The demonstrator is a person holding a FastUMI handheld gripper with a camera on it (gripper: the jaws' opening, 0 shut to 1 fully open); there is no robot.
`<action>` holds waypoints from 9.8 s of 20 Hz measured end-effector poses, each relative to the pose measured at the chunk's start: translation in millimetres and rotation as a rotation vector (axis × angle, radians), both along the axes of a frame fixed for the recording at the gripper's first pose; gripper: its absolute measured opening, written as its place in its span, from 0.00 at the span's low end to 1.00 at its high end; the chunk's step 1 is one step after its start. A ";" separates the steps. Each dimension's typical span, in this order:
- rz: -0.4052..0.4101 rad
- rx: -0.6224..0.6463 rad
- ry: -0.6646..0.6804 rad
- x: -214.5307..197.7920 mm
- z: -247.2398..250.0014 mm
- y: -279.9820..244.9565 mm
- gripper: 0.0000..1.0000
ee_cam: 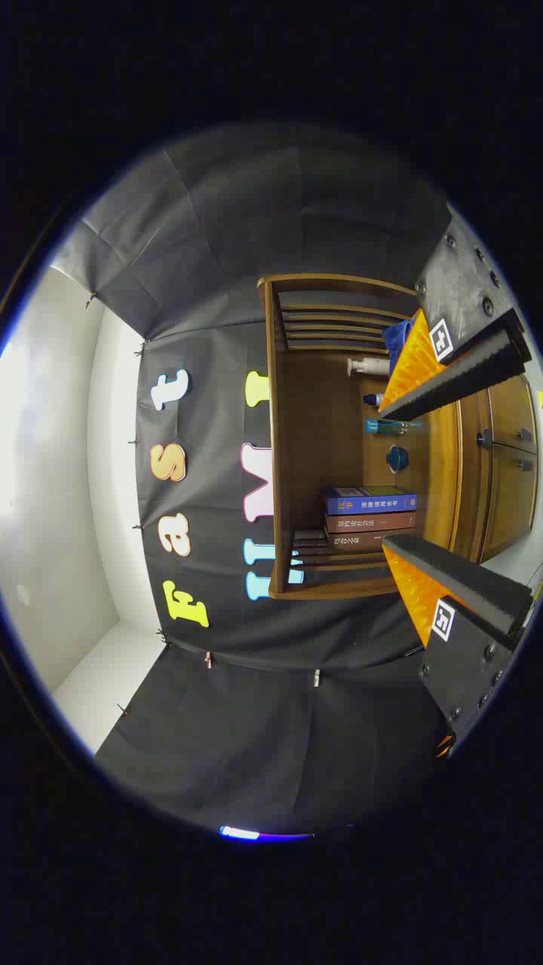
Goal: Pull open the drawer, take out the items inside it, and place them on the countertop above the cabinet.
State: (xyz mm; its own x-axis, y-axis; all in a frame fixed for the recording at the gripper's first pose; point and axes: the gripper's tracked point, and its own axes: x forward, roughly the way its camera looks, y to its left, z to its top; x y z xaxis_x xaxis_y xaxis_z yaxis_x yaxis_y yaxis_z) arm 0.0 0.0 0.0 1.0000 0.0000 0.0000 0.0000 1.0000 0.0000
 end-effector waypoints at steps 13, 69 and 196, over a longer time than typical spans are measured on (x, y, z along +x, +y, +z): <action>0.016 0.000 -0.009 4.1 3.7 2.0 0.98; -0.176 0.041 0.691 124.2 -357.6 -75.7 0.46; -0.197 0.126 1.326 69.1 -381.5 -88.3 0.36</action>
